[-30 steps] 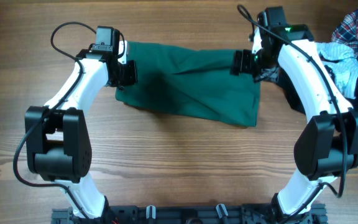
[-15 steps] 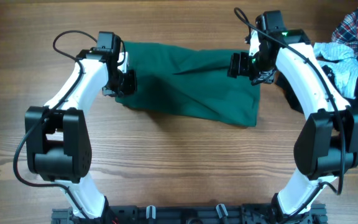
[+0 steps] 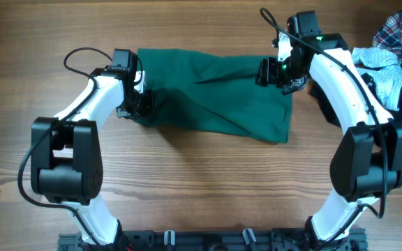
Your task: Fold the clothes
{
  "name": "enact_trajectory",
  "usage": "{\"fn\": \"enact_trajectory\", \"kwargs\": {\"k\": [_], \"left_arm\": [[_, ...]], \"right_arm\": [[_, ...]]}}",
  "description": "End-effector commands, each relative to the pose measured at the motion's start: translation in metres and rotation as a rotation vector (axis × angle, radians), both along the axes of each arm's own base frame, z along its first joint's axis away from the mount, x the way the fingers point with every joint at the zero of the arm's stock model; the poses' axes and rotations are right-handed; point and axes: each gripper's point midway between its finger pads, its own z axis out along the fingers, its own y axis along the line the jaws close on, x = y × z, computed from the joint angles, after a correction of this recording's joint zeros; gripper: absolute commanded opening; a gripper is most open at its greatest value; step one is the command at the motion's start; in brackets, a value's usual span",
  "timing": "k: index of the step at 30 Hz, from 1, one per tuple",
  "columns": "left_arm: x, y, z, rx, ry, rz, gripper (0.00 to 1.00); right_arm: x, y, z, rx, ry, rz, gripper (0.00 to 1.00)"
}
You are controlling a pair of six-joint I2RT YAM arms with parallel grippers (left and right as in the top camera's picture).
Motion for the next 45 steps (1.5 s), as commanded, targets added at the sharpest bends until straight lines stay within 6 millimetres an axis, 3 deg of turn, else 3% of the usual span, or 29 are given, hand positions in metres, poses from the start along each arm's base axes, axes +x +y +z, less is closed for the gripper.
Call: {"fn": "enact_trajectory", "kwargs": {"k": [1, 4, 8, 16, 21, 30, 36, 45], "left_arm": [[-0.002, 0.005, -0.012, 0.033, 0.014, -0.004, 0.18], [-0.005, 0.008, -0.018, 0.050, 0.037, 0.015, 0.13], [-0.010, 0.009, -0.023, 0.053, 0.061, 0.014, 0.04], [-0.009, 0.026, -0.025, 0.146, 0.054, 0.059, 0.04], [-0.006, 0.026, -0.024, 0.146, 0.046, 0.076, 0.04], [0.001, 0.026, -0.024, 0.142, 0.017, 0.078, 0.04], [0.001, 0.026, -0.024, 0.142, 0.017, 0.079, 0.04], [0.002, 0.026, -0.024, 0.141, 0.013, 0.079, 0.04]], "right_arm": [[0.013, 0.007, -0.010, 0.018, -0.052, 0.058, 0.27], [0.015, 0.015, -0.022, 0.054, -0.049, 0.073, 0.04], [0.002, 0.028, -0.032, 0.093, 0.021, 0.097, 0.04], [-0.043, 0.047, -0.033, 0.103, 0.178, 0.150, 0.04], [-0.065, 0.053, -0.037, 0.082, 0.248, 0.194, 0.04], [-0.081, 0.044, -0.091, 0.045, 0.266, 0.105, 0.04], [-0.099, 0.039, -0.102, 0.036, 0.324, 0.093, 0.04], [-0.124, 0.033, -0.101, 0.016, 0.424, 0.089, 0.04]]}}
